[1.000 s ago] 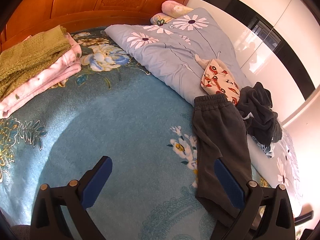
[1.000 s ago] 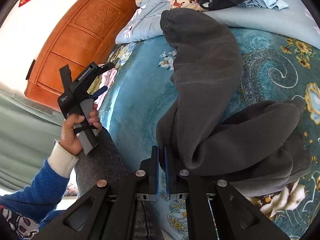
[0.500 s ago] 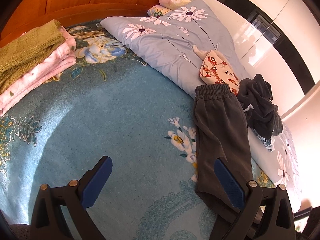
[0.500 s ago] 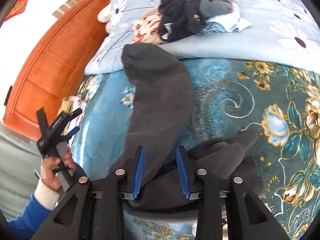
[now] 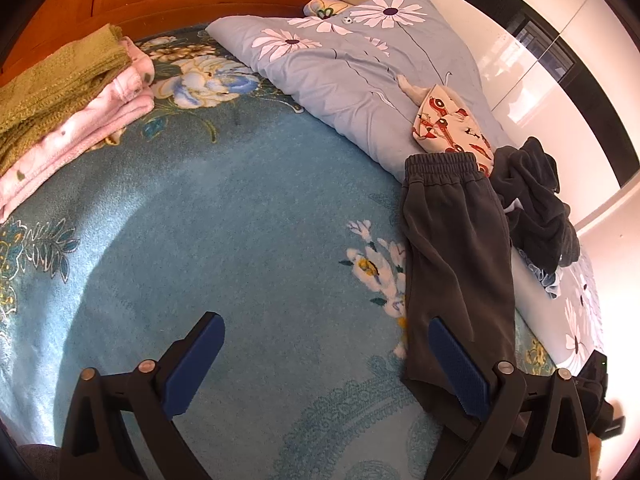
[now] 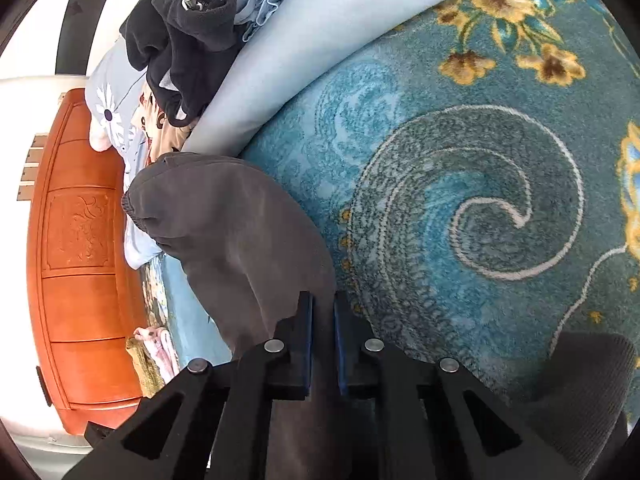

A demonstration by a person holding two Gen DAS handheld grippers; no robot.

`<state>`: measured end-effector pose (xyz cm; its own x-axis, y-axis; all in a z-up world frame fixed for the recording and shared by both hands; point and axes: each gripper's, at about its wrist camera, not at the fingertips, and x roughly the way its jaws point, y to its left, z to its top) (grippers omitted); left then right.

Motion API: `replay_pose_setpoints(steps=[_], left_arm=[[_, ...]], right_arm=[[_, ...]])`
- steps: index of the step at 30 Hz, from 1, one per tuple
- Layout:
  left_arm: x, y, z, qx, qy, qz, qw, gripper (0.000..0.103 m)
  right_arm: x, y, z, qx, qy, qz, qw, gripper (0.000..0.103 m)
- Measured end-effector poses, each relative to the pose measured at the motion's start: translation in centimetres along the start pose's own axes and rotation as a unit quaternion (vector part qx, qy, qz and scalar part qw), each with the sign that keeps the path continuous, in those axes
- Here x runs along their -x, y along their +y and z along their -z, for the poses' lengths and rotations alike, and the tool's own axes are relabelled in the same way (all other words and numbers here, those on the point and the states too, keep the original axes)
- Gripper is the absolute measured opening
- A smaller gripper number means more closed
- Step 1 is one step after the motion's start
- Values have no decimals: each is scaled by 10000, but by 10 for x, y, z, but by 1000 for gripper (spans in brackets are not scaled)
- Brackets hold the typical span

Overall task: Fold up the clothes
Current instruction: 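Lay the grey sweatpants flat on the blanket with the right gripper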

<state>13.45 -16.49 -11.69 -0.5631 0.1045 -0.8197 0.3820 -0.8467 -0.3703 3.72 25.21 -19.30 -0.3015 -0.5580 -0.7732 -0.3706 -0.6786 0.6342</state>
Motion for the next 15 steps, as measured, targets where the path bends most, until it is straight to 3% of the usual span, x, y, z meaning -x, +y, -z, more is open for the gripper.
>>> replay_pose_setpoints(steps=[2,5,8,10,12,15], left_arm=[[-4,-3,1,-66,58,-8,10000,103],[-7,-9,3,-210,86,-10,9997,103],[-8,-9,2,-227,72,18,9997,103],[-8,-6,1,-138,52,40,9999,103],[-8,-1,-1,-3,41,82,10000,103],[-10,7,-3,237,50,149,9996,103]], right_arm=[[8,17,-11,265,-109,79,9996,6],[37,52,-35,640,-506,-125,9966,5],[78,112,-50,1495,-1018,-266,9832,5],[104,157,-46,2255,-1335,-355,9644,5],[121,197,-23,3092,-1505,-491,9377,5],[115,215,26,3954,-1219,-636,9082,5]])
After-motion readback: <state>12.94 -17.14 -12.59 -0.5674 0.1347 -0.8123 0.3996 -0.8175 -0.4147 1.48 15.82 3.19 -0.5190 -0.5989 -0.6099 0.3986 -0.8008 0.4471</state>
